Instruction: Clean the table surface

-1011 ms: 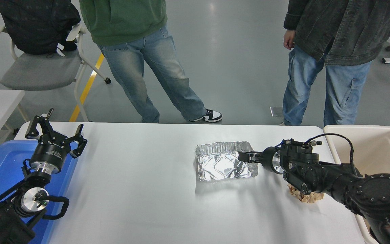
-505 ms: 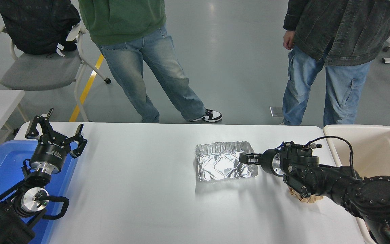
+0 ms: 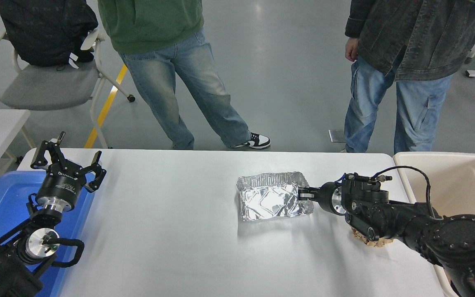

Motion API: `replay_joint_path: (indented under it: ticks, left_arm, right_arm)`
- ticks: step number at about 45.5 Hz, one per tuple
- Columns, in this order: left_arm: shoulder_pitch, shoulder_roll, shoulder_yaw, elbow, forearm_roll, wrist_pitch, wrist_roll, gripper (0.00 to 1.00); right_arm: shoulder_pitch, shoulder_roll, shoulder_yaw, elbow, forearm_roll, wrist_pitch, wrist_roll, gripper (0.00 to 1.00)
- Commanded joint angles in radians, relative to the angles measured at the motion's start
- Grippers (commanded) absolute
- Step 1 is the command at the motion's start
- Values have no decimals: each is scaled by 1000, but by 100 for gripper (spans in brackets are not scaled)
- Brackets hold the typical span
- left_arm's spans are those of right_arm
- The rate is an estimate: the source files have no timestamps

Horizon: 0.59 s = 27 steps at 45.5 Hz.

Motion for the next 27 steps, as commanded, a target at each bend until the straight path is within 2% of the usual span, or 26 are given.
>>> replay_joint_path:
  ticks: [1,19,27]
  left_arm:
    - [0,0,0,0,0,0,0,99]
    - [0,0,0,0,0,0,0,99]
    - [0,0,0,0,0,0,0,99]
  right_arm:
    - [8,-3,-15,1,3,3,11,0]
    - [43,-29,5,21,15,20,53,0]
    - [90,-130,4,170,56,35,65,0]
